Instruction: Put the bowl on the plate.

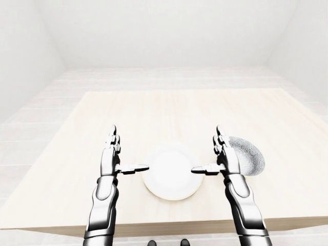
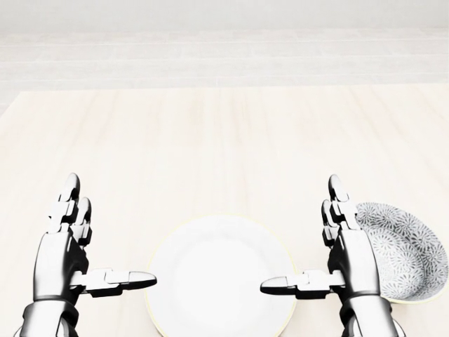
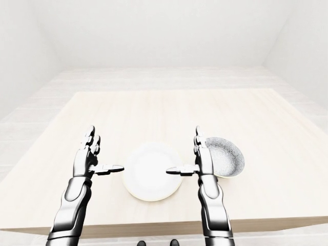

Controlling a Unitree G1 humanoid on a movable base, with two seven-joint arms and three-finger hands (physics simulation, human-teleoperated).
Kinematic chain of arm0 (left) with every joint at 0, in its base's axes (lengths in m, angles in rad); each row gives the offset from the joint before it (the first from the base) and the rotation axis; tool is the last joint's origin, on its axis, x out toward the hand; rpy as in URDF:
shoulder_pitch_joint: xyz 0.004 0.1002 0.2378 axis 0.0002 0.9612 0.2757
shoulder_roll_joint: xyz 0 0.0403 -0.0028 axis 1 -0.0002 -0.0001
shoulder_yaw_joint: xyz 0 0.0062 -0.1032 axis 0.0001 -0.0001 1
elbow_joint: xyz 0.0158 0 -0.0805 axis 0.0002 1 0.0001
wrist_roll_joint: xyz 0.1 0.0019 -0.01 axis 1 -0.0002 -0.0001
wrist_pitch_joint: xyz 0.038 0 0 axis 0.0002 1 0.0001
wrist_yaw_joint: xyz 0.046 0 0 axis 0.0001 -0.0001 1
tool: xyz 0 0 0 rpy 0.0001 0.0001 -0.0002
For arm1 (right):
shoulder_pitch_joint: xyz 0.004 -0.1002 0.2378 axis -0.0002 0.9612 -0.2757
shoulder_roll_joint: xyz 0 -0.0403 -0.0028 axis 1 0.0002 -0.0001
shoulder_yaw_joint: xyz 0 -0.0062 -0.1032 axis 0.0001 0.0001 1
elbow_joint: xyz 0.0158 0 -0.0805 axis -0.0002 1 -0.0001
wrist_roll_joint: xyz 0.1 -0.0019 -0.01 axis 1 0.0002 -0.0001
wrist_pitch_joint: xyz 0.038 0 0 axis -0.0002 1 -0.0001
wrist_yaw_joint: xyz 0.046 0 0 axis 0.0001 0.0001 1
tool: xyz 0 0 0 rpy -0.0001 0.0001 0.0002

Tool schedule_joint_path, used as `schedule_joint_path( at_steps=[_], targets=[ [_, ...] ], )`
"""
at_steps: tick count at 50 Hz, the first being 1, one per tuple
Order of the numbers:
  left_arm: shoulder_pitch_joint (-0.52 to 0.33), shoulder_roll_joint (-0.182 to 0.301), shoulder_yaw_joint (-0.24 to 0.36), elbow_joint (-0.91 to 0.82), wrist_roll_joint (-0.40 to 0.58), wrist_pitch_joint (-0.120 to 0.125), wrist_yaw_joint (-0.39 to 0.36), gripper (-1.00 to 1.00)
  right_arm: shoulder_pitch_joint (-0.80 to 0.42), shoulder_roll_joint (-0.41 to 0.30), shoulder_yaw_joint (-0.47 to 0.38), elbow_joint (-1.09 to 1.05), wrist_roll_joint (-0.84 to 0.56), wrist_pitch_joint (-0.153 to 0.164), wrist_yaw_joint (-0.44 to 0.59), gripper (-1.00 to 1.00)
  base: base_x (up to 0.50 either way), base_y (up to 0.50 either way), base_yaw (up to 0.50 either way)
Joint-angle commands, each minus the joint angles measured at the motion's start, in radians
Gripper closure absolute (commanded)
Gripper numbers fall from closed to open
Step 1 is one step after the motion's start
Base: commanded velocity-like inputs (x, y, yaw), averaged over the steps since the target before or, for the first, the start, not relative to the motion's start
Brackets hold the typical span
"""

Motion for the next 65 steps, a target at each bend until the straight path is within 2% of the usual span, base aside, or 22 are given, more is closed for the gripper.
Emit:
schedule_joint_path(
  at_steps=[1,6,18,26,29,37,44,52,58,65],
  targets=[
    [0.003,0.003,0.003,0.010,0.001,-0.013,-0.003,-1.00,0.031,-0.020,-0.019,-0.082,-0.055,0.000,-0.023,-1.00,0.00,0.00,0.00],
    [0.007,0.005,0.008,0.014,0.001,-0.020,-0.006,-1.00,0.051,-0.040,-0.043,-0.162,-0.106,0.000,-0.014,-1.00,0.00,0.00,0.00],
    [0.005,0.018,0.025,-0.008,0.002,0.000,-0.009,-1.00,0.090,-0.088,-0.130,-0.342,-0.231,0.000,0.091,-1.00,0.00,0.00,0.00],
    [0.006,0.020,0.031,-0.024,0.007,0.015,-0.014,-1.00,0.087,-0.101,-0.178,-0.383,-0.312,0.000,0.168,-1.00,0.00,0.00,0.00],
    [0.006,0.021,0.033,-0.019,0.010,0.011,-0.017,-1.00,0.090,-0.123,-0.177,-0.376,-0.382,0.000,0.189,-1.00,0.00,0.00,0.00],
    [0.007,0.019,0.034,-0.031,0.008,0.017,-0.020,-1.00,0.100,-0.127,-0.192,-0.365,-0.506,0.000,0.246,-1.00,0.00,0.00,0.00],
    [0.011,0.018,0.035,-0.019,0.010,0.002,-0.021,-1.00,0.118,-0.154,-0.229,-0.350,-0.642,0.000,0.304,-1.00,0.00,0.00,0.00],
    [0.019,0.017,0.038,-0.025,0.009,-0.002,-0.021,-1.00,0.104,-0.167,-0.259,-0.316,-0.763,0.000,0.357,-1.00,0.00,0.00,0.00],
    [0.027,0.019,0.041,-0.036,0.008,0.002,-0.024,-1.00,0.067,-0.165,-0.267,-0.291,-0.811,0.000,0.384,-1.00,0.00,0.00,0.00],
    [0.036,0.020,0.052,-0.029,0.007,-0.012,-0.025,-1.00,0.052,-0.180,-0.255,-0.242,-0.910,0.000,0.416,-1.00,0.00,0.00,0.00]
  ],
)
